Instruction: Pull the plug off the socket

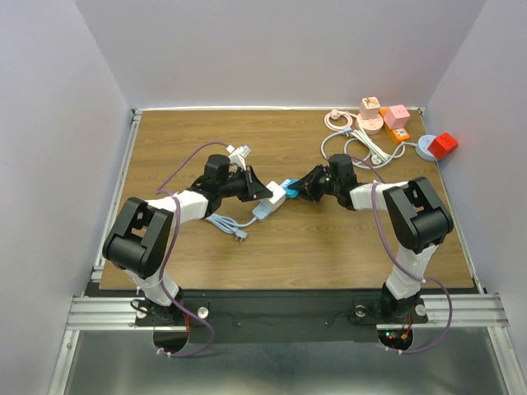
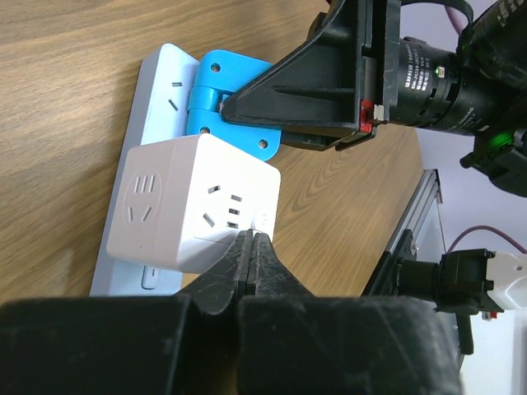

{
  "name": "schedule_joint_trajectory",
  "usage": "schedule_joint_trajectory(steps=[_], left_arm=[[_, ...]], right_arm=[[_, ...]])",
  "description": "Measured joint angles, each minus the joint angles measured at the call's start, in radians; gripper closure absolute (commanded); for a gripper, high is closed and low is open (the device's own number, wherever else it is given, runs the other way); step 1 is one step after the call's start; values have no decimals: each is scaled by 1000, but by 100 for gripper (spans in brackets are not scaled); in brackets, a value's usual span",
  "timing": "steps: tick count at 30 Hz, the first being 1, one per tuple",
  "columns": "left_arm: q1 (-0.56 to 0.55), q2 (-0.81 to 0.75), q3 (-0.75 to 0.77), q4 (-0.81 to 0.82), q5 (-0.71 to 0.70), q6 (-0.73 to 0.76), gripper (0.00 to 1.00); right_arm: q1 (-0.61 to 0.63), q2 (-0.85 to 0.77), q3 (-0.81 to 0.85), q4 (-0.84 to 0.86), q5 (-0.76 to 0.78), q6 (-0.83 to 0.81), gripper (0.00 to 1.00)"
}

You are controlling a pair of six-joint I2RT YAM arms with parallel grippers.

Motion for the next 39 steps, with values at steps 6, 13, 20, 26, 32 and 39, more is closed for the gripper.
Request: schedule_joint_trajectory(steps=[6, 13, 20, 26, 32, 39], left_arm=[[0, 0, 0, -1, -3, 2, 100], [0, 0, 1, -4, -4, 3, 100], [0, -39, 2, -63, -31, 5, 100], [2, -124, 61, -253, -78, 18, 100], [2, -180, 222, -317, -80, 27, 100], [2, -245, 262, -357, -82, 34, 100]], right_arm=[[-5, -10, -21, 143, -50, 85, 100], [-8, -100, 32, 293, -129, 143, 100], [-107, -250, 14, 69, -61, 35, 100], [-228, -382, 82, -419, 197, -193, 100], [-263, -398, 140, -787, 478, -321, 100], [-275, -417, 63, -1008, 657, -394, 100]])
